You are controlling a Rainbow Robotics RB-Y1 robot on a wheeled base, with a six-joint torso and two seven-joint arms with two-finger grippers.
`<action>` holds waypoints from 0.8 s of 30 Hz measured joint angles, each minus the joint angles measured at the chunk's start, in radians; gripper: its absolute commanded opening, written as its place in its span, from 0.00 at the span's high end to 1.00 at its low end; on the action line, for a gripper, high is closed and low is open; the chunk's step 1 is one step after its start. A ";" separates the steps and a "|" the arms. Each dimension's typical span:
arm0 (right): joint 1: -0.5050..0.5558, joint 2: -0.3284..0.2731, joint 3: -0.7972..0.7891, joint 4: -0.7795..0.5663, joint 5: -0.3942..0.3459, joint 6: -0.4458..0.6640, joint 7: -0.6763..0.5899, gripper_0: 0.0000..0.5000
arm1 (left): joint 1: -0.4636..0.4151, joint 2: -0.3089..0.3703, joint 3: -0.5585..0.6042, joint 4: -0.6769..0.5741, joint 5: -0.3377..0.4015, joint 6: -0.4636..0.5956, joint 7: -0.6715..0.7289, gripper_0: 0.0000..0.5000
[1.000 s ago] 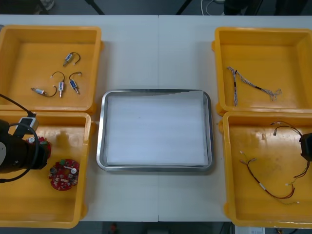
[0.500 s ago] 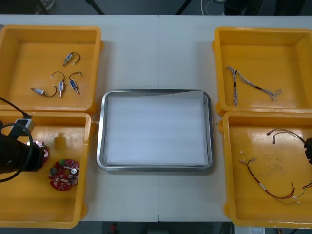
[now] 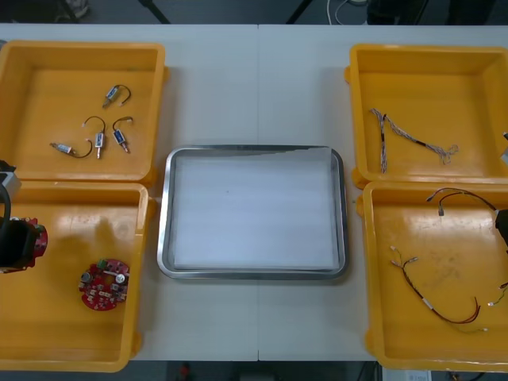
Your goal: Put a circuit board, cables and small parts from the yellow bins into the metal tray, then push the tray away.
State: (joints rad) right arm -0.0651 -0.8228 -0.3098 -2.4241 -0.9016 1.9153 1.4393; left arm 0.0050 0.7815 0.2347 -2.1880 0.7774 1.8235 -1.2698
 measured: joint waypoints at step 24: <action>-0.050 -0.026 0.023 -0.045 -0.091 0.001 0.000 1.00 | -0.285 0.066 -0.161 -0.128 0.157 0.088 0.019 1.00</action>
State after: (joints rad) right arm -0.1151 -0.8493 -0.2872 -2.4691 -0.9924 1.9159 1.4396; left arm -0.2804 0.8478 0.0737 -2.3164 0.9343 1.9117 -1.2511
